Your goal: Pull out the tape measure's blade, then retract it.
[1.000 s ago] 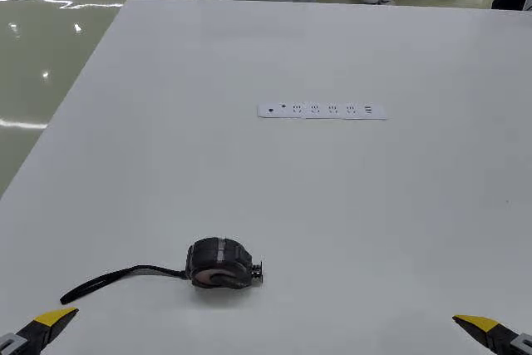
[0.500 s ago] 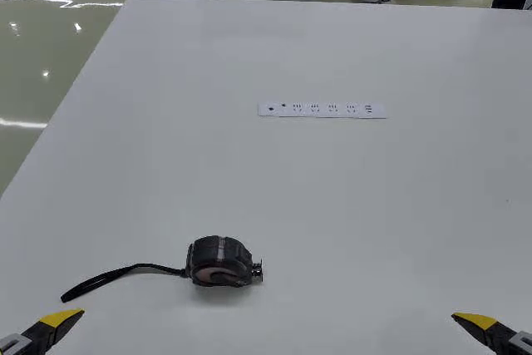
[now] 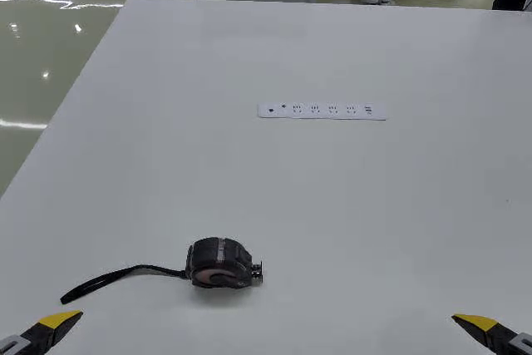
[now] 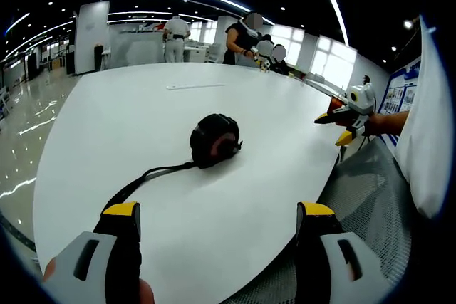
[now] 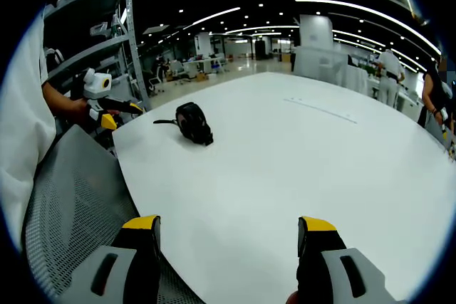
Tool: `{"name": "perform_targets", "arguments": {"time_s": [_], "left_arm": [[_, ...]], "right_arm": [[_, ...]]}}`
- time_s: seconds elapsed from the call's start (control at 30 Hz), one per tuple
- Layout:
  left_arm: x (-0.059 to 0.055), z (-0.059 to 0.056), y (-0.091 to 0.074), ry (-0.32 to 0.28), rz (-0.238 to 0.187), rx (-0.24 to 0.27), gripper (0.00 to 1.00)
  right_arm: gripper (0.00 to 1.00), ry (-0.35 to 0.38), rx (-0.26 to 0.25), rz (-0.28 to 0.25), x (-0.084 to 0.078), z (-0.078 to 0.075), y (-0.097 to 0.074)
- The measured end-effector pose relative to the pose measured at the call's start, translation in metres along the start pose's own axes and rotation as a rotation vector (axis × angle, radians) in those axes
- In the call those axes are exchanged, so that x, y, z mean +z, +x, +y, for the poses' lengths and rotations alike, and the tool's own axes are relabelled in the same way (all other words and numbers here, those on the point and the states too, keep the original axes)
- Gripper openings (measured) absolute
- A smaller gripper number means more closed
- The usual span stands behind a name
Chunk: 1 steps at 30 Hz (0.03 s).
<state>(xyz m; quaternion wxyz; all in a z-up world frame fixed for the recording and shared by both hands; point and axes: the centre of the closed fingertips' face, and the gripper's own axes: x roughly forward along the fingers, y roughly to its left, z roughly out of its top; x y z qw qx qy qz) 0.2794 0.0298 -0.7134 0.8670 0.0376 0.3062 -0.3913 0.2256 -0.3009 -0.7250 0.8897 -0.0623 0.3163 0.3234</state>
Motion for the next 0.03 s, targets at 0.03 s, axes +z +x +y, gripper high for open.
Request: {"name": "perform_targets", "arguments": {"time_s": [0.03], "left_arm": [[-0.0004,-0.0001,0.0001,0.001,0.003,-0.001,0.87]], "right_arm": [[0.79,0.001,0.000,0.000,0.0000,0.0002,0.0001]]}}
